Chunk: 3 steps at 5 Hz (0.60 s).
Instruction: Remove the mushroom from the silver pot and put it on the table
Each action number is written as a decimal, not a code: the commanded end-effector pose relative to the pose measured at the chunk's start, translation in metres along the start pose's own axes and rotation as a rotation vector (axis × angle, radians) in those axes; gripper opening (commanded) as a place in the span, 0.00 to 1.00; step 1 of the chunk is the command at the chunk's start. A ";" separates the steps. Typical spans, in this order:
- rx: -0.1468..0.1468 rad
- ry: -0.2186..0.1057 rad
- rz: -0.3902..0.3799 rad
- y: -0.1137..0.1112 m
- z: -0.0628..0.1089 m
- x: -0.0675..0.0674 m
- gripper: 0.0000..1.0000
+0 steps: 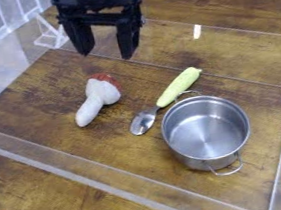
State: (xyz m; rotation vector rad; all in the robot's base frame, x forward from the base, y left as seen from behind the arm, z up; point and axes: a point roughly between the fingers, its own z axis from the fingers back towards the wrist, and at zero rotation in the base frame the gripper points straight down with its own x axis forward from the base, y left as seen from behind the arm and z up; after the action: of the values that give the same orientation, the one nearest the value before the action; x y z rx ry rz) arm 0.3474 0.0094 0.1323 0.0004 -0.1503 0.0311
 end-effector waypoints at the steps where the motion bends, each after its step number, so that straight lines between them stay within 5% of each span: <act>1: 0.002 -0.111 -0.115 -0.001 0.032 -0.001 1.00; 3: 0.036 -0.130 -0.157 0.000 0.019 0.009 1.00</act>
State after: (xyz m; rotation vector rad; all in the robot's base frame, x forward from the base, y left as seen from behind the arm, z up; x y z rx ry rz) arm 0.3532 0.0123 0.1410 0.0425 -0.2384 -0.1100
